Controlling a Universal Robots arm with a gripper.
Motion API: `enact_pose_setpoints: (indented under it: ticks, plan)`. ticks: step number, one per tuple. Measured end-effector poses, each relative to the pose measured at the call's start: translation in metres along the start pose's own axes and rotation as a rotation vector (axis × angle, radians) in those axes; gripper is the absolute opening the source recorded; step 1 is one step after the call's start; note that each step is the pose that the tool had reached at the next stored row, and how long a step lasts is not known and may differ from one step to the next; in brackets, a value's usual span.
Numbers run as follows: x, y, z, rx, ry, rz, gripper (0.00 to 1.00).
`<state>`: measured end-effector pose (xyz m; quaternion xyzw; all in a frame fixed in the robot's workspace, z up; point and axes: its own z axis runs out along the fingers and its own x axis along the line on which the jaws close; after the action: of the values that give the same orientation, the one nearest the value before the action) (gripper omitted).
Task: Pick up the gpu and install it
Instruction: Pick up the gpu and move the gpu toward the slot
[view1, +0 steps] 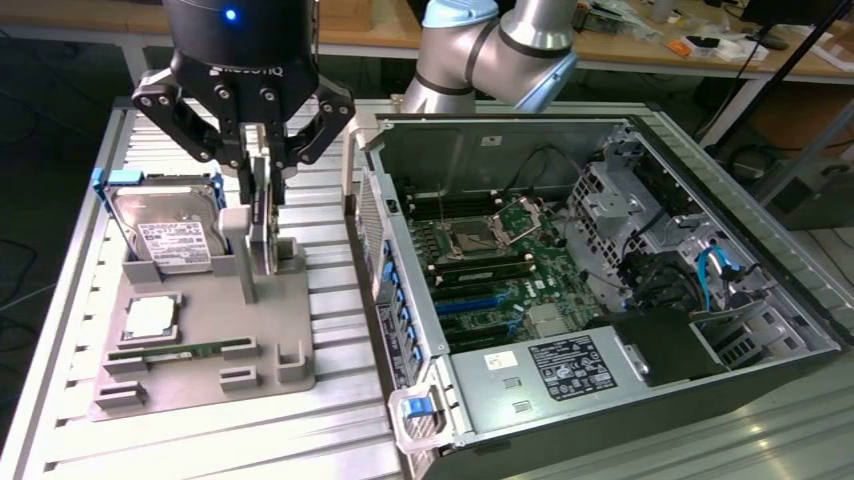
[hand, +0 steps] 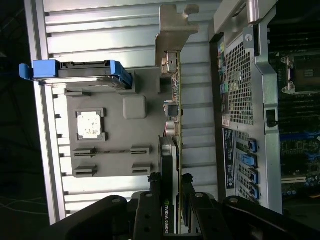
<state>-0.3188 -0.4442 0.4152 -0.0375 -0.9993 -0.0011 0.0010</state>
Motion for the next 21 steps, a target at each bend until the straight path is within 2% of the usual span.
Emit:
enact_pose_setpoints:
  ticks: [17, 21]
  plan:
    - [-0.0042, 0.0003, -0.0003, 0.0000, 0.0000, 0.000, 0.27]
    - [-0.0043, 0.0003, -0.0044, 0.0003, 0.0014, 0.000, 0.27]
